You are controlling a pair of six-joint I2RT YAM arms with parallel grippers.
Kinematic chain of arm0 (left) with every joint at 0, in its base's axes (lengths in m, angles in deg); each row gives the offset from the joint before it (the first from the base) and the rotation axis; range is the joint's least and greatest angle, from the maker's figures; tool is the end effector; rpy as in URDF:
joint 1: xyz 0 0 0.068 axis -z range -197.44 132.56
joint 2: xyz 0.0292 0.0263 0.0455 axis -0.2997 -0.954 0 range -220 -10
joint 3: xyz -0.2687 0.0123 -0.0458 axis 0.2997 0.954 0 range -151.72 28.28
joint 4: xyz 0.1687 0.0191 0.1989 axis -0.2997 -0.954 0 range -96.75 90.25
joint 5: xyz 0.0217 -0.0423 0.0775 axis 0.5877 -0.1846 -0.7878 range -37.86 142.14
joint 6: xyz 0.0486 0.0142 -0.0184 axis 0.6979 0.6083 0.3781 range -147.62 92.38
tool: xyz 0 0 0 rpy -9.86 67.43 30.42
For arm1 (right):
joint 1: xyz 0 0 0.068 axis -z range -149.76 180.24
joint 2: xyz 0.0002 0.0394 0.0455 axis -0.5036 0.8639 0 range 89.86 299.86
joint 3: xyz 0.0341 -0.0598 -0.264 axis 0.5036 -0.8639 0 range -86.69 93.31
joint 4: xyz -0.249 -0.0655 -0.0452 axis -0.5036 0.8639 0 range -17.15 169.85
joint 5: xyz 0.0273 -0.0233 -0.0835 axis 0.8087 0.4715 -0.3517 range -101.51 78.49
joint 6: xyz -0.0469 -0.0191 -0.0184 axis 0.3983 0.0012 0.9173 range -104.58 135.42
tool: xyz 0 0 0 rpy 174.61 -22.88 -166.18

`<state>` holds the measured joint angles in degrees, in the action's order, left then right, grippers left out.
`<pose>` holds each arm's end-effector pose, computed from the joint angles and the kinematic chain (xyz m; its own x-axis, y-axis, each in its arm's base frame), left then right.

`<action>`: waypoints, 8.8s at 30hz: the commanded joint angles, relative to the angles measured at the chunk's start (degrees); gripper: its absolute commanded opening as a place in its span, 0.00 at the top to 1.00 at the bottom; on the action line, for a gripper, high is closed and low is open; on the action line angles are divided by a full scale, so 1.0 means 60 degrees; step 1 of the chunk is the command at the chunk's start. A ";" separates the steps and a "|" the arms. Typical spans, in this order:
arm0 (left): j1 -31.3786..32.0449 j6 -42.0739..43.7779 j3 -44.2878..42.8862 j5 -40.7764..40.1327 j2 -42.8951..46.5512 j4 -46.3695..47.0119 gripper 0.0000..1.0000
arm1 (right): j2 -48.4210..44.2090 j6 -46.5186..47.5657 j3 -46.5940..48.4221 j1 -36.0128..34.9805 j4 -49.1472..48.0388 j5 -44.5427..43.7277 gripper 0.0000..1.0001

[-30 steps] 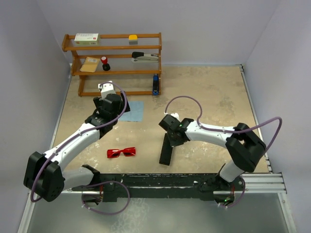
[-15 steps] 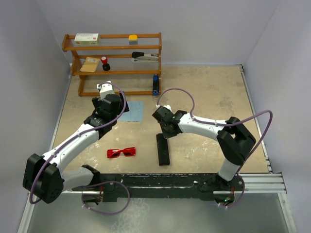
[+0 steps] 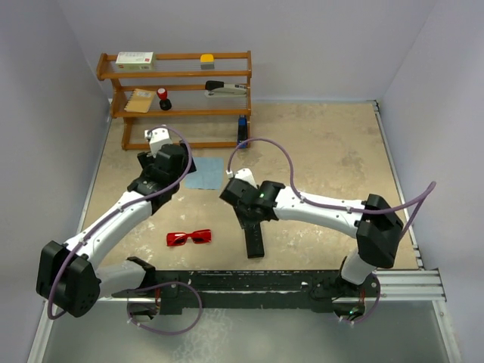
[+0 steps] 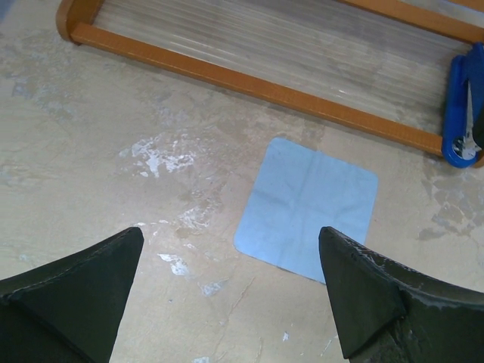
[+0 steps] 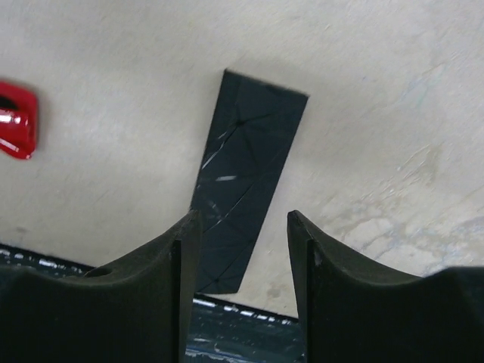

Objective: Organize the sunglasses
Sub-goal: Adjust the sunglasses case at the center of the board, then open the sunglasses case at the center of the board, then adjust the sunglasses case at the center of the board.

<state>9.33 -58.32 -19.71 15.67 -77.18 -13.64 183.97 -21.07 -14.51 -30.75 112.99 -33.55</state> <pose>0.2370 -0.0959 0.2770 -0.3770 -0.2697 -0.8861 -0.3197 0.9358 -0.1488 0.1759 0.2898 0.2465 -0.7758 -0.2625 -0.5738 -0.3284 0.9445 0.0120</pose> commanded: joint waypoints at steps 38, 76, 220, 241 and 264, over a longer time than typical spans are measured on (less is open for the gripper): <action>-0.1161 -0.0899 -0.0013 0.0820 0.0672 -0.0208 0.03 | 0.1684 -0.2552 0.0627 -0.2008 0.2504 -0.1836 0.40; -0.1150 -0.0962 0.0000 0.1112 0.0701 -0.0122 0.03 | -0.0024 -0.3731 -0.1277 -0.1144 0.3308 -0.2785 0.43; -0.1588 -0.0640 -0.0186 0.0825 0.0828 -0.0614 0.03 | 0.2024 0.1845 -0.0975 0.5892 -0.3476 -0.0155 1.00; -0.1577 -0.0799 -0.0103 0.0946 0.0929 -0.0641 0.03 | 0.0271 0.1726 -0.1234 0.3974 -0.3002 -0.0062 1.00; -0.1589 -0.0743 -0.0042 0.0867 0.1290 -0.0889 0.03 | 0.2194 0.1307 0.0329 0.3026 -0.3013 0.0386 1.00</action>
<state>0.23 -62.58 -19.71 21.42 -71.06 -18.88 195.88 -12.05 -17.70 -12.52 94.89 -31.30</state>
